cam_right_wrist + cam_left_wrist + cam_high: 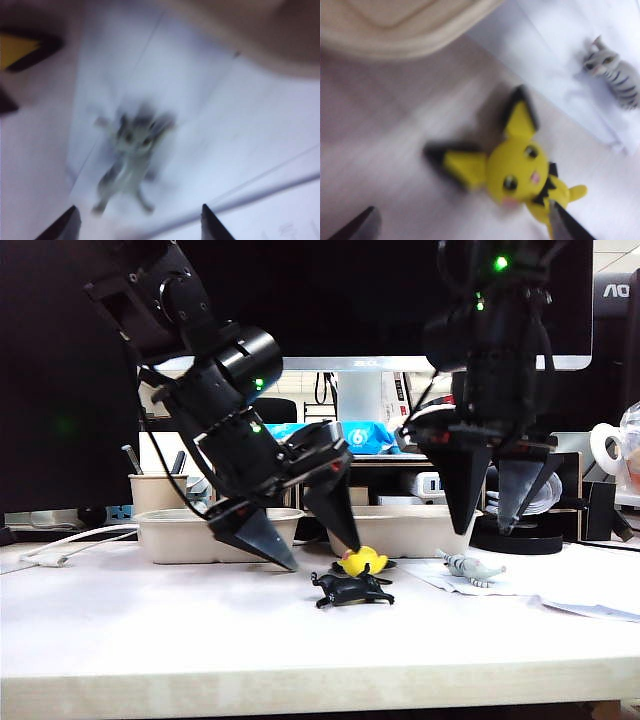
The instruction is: Put the dolls with similar sizes into the same paper box, while dolls with different sizes go into separate paper boxes.
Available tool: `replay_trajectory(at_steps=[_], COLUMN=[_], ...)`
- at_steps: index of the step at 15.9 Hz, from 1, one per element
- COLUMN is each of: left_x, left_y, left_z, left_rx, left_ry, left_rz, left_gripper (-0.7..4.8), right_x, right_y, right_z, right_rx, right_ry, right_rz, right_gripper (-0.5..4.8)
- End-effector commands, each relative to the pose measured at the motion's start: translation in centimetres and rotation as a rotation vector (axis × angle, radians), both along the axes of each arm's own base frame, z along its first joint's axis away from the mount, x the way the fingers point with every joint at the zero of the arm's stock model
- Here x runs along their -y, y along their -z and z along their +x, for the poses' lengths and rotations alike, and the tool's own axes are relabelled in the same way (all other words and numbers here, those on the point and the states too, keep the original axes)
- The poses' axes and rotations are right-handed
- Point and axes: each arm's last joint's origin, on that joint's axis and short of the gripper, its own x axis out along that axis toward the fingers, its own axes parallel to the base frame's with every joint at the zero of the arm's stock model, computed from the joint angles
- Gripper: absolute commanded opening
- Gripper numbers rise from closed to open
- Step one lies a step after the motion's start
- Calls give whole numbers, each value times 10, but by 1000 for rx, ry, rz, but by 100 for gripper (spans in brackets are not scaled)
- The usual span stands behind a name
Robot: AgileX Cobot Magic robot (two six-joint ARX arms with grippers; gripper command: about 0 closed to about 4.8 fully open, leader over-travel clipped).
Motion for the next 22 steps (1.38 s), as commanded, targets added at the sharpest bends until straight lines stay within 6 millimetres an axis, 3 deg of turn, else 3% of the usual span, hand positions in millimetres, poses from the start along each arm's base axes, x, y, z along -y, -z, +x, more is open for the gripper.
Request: replay_trajectory(at_steps=[1,4,7,8,11,13,16,17,18,19,20,21,22], left_x=[7,20,30,32,34,33,27,25,24,23,22,21,21], left_y=[5,-1,2,4,21,29,34,35,35,36,37,37,37], left_z=[0,-3,-10,-10,-10,-11,-14,-15,-15,-16,-16,-16,-16], left_rx=[-3,-41,-44,-45,-52,-57,-59,-44,-30,-20,-13,3,11], left_ry=[16,12,34,34,4,-1,-3,-3,-7,-7,-3,2,-2], left_rz=[-29,-134,-129,-121,-56,-4,105,155,188,226,247,276,288], left_gripper=[479,479,476,441,415,338,333,286,241,201,200,147,106], right_x=[-1,-1,-1,-1,-3,-2,-1,-1,-1,-1,-1,-1,-1], right_y=[9,26,38,41,53,55,55,55,55,55,55,55,55], right_z=[2,0,-1,0,5,6,6,6,7,7,7,7,7], right_rx=[33,13,26,22,18,25,41,43,45,51,54,54,54], right_ry=[17,17,21,21,22,25,31,31,31,33,34,34,34], right_rz=[17,37,38,34,31,5,-31,-30,-29,-40,-47,-46,-44], right_gripper=[311,312,311,311,304,255,246,178,144,144,143,124,71])
